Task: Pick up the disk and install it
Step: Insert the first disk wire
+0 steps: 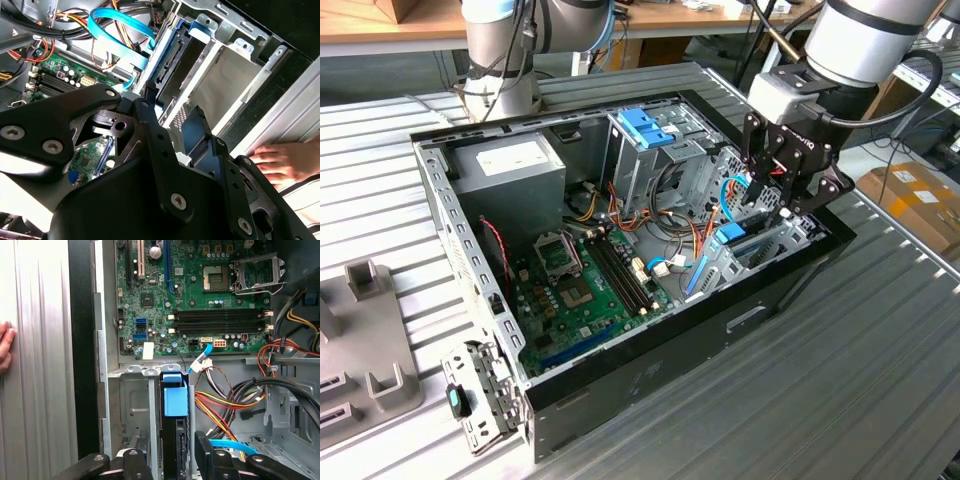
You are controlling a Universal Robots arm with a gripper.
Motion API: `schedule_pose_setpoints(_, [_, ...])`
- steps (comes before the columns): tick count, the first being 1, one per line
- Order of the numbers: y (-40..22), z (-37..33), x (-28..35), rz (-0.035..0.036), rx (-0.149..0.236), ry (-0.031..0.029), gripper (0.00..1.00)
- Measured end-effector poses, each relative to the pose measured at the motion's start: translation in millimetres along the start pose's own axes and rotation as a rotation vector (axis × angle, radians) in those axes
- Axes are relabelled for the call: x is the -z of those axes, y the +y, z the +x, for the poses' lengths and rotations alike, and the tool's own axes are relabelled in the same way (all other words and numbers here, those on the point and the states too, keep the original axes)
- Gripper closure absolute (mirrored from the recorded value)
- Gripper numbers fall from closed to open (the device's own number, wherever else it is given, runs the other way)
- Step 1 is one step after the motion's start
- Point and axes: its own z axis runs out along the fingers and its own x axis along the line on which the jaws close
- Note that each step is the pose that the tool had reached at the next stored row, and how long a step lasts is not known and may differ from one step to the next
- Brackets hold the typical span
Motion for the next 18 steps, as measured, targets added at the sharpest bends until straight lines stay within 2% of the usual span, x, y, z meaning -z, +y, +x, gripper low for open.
schedule_pose_setpoints(2, [0.0, 0.1, 3.6, 0.0000, 0.000, -0.0002, 0.51])
schedule_pose_setpoints(5, [-0.1, 0.2, 5.8, 0.0000, 0.000, -0.0001, 0.51])
schedule_pose_setpoints(18, [-0.1, -0.3, 6.8, 0.0000, 0.000, 0.0003, 0.51])
